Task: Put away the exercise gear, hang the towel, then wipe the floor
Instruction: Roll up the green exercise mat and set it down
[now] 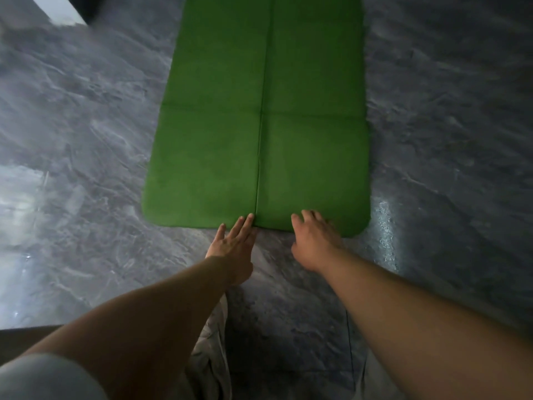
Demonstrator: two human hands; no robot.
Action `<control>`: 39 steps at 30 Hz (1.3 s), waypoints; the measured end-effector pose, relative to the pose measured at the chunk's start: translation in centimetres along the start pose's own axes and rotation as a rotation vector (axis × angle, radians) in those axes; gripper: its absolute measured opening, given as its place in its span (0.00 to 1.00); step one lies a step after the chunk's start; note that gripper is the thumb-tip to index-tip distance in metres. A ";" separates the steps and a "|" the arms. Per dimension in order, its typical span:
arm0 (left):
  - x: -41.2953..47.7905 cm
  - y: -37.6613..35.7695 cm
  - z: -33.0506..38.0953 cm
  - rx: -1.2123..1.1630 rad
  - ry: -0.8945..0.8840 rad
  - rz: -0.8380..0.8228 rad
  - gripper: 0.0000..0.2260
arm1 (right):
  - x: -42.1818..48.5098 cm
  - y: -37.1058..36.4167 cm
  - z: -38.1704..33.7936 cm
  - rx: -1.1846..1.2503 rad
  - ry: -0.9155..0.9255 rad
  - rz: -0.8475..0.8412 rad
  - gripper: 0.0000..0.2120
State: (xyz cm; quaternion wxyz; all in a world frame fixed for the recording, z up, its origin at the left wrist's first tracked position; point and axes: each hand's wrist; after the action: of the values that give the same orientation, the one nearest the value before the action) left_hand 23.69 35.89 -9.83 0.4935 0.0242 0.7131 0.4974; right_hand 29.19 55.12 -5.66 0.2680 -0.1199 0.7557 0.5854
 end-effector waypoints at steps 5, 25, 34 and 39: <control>-0.9 -0.1 0.3 -0.044 0.001 0.138 0.38 | 1.1 -0.7 -0.8 -0.033 0.019 0.034 0.37; -1.5 2.7 -3.0 -0.177 0.235 0.614 0.37 | 1.8 3.7 1.0 -0.277 0.035 0.065 0.30; -1.2 4.1 -3.6 -0.225 0.295 0.450 0.40 | 0.4 5.2 2.2 -0.370 0.040 0.073 0.29; -1.3 4.6 -3.2 -0.221 0.258 0.386 0.37 | -0.6 5.7 2.1 -0.446 0.029 0.052 0.32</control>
State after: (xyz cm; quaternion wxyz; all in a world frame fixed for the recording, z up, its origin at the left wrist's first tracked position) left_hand 19.90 35.38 -5.49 0.2938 0.0423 0.6937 0.6562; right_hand 27.41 58.66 -1.00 0.2087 -0.1650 0.6141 0.7430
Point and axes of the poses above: each hand's wrist, its own x-axis towards the middle knuckle, its own y-axis out of the back of the hand, z = x × y, and after that the axes turned 3 degrees about x, right-handed
